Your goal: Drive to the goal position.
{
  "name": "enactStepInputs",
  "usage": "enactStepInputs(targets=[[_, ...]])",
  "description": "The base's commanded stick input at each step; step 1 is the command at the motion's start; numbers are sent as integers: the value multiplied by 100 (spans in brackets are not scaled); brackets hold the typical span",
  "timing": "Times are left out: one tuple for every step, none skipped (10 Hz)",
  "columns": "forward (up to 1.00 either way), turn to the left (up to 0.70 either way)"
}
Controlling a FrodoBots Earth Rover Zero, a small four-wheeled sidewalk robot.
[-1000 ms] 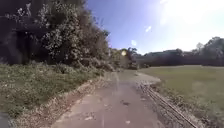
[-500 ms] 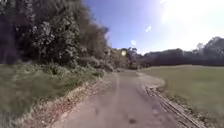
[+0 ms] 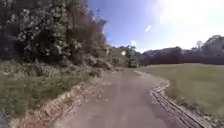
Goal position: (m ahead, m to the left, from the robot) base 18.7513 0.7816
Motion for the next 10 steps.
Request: enactStepInputs(targets=[[100, 0], [100, 0], [90, 0], [85, 0], [85, 0], [85, 0], [85, 0], [85, 0], [70, 0], [70, 0]])
